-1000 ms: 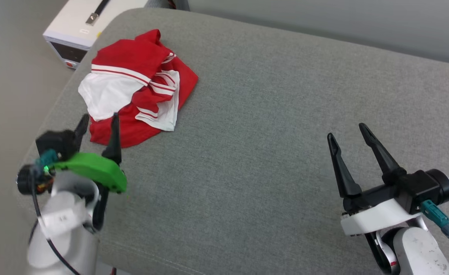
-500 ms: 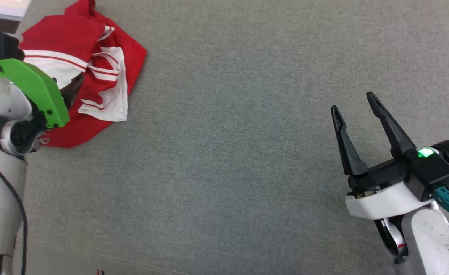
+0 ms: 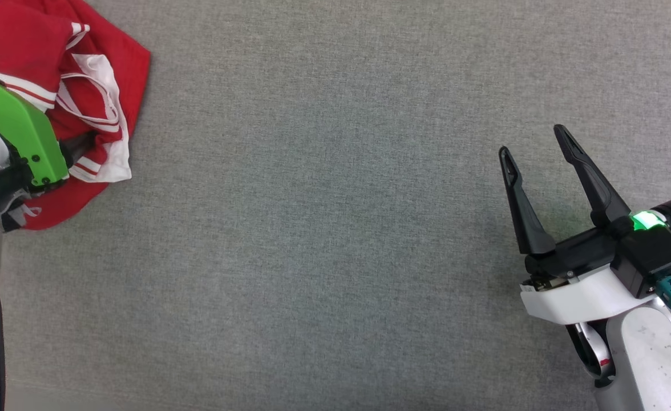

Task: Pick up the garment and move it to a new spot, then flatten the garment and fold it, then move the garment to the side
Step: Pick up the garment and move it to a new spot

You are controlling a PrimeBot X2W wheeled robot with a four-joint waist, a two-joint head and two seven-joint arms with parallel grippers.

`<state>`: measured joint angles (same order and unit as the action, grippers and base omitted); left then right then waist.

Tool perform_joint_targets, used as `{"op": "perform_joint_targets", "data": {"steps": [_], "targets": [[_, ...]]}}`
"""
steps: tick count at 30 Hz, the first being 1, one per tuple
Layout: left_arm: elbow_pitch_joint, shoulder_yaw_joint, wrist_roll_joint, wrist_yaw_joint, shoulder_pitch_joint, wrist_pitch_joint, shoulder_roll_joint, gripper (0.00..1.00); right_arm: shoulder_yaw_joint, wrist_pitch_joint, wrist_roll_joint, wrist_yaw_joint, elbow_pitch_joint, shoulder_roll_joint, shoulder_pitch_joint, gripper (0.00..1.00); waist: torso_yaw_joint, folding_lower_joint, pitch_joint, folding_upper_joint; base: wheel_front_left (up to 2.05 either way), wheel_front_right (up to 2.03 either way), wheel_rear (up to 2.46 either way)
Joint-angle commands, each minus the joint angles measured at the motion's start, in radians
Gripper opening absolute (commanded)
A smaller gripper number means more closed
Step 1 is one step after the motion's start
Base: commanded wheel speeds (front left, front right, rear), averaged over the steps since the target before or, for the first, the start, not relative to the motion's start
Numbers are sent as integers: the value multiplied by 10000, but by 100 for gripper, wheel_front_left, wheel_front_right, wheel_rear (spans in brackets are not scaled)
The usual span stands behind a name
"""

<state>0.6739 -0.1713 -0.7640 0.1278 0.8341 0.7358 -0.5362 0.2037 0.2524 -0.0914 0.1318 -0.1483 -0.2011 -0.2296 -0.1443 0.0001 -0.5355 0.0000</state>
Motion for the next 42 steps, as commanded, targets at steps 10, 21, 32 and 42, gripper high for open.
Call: {"op": "perform_joint_targets", "data": {"steps": [10,21,32,42], "targets": [[241,-552,-1081,28,11,507,-18,0,-127,46,93,-11,1,-43,-197,100,2,-1,-50,0,0,0,0],[79,-795,-813,28,470,-3134,-468,0,-190,76,-68,-11,522,179,-116,100,-85,-1,1180,0,0,0,0],[-1090,-1497,-473,28,689,-5287,-791,0,-552,91,-292,-11,936,751,353,100,131,-1,2880,0,0,0,0],[-2605,-2408,132,26,880,-5359,-491,0,-830,92,-415,-11,1019,1188,776,100,837,-1,3774,0,0,0,0]]}}
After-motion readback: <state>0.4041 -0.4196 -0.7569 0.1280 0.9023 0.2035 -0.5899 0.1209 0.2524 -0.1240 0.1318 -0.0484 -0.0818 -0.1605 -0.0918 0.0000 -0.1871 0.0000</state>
